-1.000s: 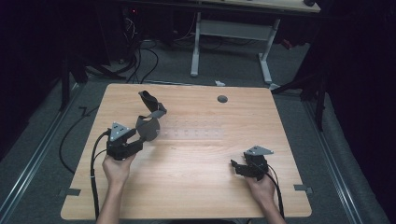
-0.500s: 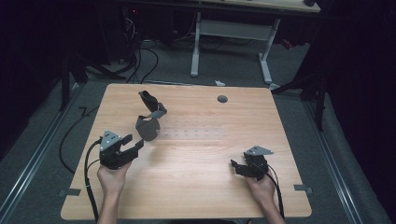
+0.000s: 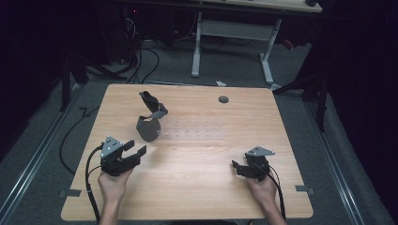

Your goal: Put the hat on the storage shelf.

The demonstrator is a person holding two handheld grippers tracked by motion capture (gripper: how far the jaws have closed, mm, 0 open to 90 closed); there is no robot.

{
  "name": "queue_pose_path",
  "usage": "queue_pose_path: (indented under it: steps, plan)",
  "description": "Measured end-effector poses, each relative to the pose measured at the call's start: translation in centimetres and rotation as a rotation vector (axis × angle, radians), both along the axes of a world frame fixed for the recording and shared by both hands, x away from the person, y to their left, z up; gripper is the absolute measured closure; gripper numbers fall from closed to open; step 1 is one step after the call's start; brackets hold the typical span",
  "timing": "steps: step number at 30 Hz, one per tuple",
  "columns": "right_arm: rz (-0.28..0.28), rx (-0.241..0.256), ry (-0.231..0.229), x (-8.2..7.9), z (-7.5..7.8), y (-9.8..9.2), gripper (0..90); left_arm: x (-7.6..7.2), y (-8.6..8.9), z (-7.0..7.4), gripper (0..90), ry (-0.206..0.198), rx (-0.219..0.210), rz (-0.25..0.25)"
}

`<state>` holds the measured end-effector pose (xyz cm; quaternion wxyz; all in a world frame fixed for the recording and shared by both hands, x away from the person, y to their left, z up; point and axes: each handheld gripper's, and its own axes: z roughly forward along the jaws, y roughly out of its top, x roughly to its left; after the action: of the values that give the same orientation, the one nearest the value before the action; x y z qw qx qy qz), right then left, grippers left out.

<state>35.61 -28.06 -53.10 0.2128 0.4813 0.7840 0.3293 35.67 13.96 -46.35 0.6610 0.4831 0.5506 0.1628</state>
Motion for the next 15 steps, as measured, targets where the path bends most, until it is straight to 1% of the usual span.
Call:
queue_pose_path:
  steps: [1, 3, 6, 9, 13, 15]
  plan:
    - [0.003, -0.002, -0.002, 0.0, 0.0, 0.0, 32.3, -0.1, -0.2, -0.1, 42.1, -0.007, 0.002, -0.007]
    - [0.003, -0.002, -0.002, 0.0, 0.0, 0.0, 32.3, -0.1, -0.4, -0.5, 40.7, -0.006, 0.013, -0.015]
    - [0.004, -0.002, -0.002, 0.0, 0.0, 0.0, 32.2, -0.2, -0.8, -0.8, 40.5, -0.001, 0.006, -0.024]
    - [0.004, -0.002, -0.002, 0.0, 0.0, 0.0, 32.2, -0.5, -1.4, -0.9, 40.5, -0.005, 0.005, -0.04]
    - [0.004, -0.002, -0.002, 0.0, 0.0, 0.0, 32.2, -0.9, -2.3, -1.3, 40.2, 0.0, 0.018, -0.066]
    - [0.003, -0.002, -0.002, 0.0, 0.0, 0.0, 32.2, -1.0, -2.8, -1.7, 40.3, 0.009, 0.029, -0.08]
